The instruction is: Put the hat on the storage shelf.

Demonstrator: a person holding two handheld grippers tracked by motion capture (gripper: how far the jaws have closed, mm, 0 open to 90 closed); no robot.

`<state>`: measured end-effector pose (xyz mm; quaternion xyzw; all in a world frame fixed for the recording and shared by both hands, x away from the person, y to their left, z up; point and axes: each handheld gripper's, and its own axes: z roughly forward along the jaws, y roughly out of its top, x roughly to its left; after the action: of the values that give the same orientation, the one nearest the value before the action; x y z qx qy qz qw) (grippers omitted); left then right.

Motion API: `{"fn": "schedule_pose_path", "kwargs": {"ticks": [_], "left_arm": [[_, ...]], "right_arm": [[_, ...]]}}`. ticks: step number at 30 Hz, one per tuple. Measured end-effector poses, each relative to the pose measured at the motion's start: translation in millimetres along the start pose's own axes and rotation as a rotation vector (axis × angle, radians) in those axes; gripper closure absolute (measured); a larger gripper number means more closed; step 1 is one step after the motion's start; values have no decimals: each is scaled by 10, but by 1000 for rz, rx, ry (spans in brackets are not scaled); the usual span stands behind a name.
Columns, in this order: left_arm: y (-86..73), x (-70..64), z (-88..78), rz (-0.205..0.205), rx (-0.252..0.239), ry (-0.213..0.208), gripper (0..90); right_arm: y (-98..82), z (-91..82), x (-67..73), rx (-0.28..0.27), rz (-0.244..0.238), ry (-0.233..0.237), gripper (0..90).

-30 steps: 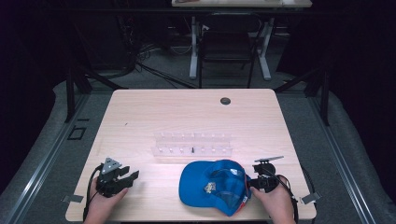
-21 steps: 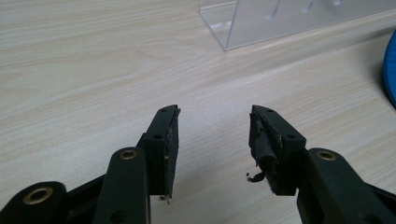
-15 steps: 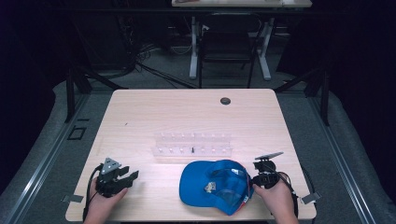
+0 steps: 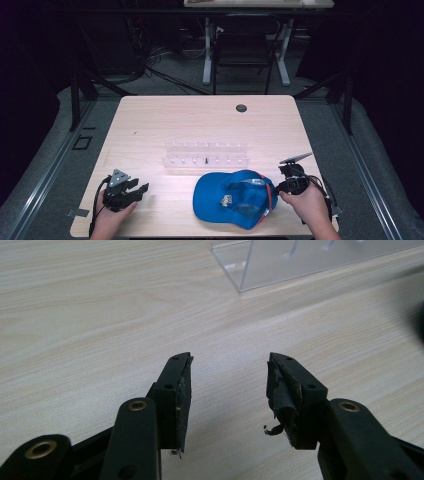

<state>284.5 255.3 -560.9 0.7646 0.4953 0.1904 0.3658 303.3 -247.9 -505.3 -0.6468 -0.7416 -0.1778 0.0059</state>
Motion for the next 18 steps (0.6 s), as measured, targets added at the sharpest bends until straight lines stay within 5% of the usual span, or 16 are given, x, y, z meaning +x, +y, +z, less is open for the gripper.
{"fn": "schedule_pose_path", "kwargs": {"ticks": [12,18], "left_arm": [[-6,-16,13,5,1,-1,533],[-6,-18,10,6,3,-2,533]], "right_arm": [[106,-295,-3,24,-5,53,896],[145,-440,6,21,7,135,896]]}}
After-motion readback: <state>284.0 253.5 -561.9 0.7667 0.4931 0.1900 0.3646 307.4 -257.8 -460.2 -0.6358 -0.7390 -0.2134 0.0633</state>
